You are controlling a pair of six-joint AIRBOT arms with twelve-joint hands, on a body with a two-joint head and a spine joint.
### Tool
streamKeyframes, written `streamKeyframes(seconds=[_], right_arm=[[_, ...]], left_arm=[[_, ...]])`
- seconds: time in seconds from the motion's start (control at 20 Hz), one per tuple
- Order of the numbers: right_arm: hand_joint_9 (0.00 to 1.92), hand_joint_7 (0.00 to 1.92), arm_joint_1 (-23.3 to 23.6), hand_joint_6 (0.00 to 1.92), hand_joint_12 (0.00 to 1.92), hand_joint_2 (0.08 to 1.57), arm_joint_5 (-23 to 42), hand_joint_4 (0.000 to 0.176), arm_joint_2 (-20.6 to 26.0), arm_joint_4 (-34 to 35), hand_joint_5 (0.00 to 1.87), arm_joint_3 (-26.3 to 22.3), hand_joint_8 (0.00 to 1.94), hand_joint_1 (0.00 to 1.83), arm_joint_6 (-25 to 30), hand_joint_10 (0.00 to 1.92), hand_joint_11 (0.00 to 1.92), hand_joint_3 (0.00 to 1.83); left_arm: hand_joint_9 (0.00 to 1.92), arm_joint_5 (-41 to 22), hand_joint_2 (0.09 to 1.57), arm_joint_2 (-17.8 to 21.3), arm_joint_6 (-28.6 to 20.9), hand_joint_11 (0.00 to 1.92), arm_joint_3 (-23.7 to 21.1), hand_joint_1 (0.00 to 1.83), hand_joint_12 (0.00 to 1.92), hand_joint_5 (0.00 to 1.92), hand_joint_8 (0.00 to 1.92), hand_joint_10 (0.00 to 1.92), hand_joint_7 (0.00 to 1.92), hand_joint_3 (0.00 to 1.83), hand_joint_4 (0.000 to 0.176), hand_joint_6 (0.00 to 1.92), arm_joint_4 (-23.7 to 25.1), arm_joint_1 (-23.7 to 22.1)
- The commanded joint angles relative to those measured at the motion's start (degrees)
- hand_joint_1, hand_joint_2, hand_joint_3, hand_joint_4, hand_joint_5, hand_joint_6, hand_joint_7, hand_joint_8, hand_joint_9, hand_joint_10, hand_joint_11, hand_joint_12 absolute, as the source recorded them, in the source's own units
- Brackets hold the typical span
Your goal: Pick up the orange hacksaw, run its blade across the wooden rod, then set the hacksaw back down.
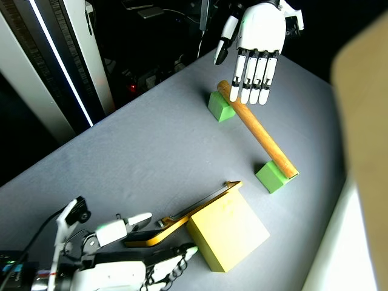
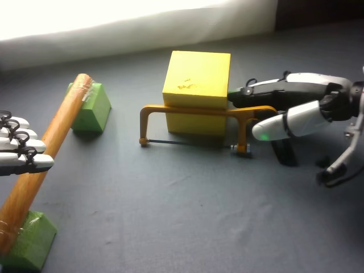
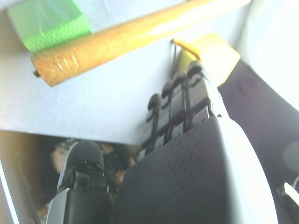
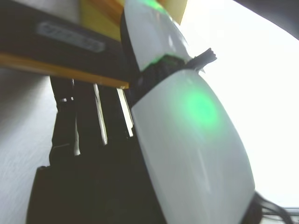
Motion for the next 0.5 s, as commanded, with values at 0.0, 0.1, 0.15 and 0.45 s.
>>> streamKeyframes(seconds=[0.0, 0.1, 0.15, 0.45], right_arm=[[0.28, 0.27, 0.89, 0.0, 0.98, 1.14, 4.02, 0.0, -0.17, 2.94, 0.27, 0.25, 0.0, 1.01, 0.19, 0.0, 0.0, 0.0], [0.27, 0.27, 1.11, 0.0, 0.96, 1.15, 3.38, 0.0, -0.96, 2.94, 0.25, 0.38, 0.0, 0.99, -0.1, 0.0, 0.0, 0.0], [0.28, 0.27, 1.16, 0.01, 0.96, 1.15, 3.23, 0.0, -1.33, 2.94, 0.26, 0.55, 0.0, 0.99, -0.31, 0.0, 0.0, 0.0], [0.28, 0.25, 1.65, 0.0, 1.0, 1.15, 2.38, 0.0, -2.75, 2.94, 0.26, 1.28, 0.0, 0.99, -1.48, 0.0, 0.0, 0.0]], left_arm=[[0.05, -2.68, 1.33, 0.76, 0.1, 0.01, 0.09, 0.07, 0.01, 0.07, 0.0, 0.0, 0.07, 0.0, 0.0, 0.0, -2.67, -0.69], [0.05, -2.68, 1.32, 0.77, 0.1, 0.01, 0.01, 0.08, 0.01, 0.07, 0.0, 0.0, 0.06, 0.0, 0.0, 0.0, -2.67, -0.76], [0.05, -2.68, 1.32, 0.77, 0.1, 0.01, -0.06, 0.12, 0.01, 0.09, 0.0, 0.0, 0.08, 0.0, 0.0, 0.01, -2.67, -0.76], [0.04, -2.52, 1.32, 0.87, 0.1, 0.02, -0.5, 0.16, 0.01, 0.08, 0.0, 0.01, 0.07, 0.0, 0.0, 0.01, -2.67, -0.69]])
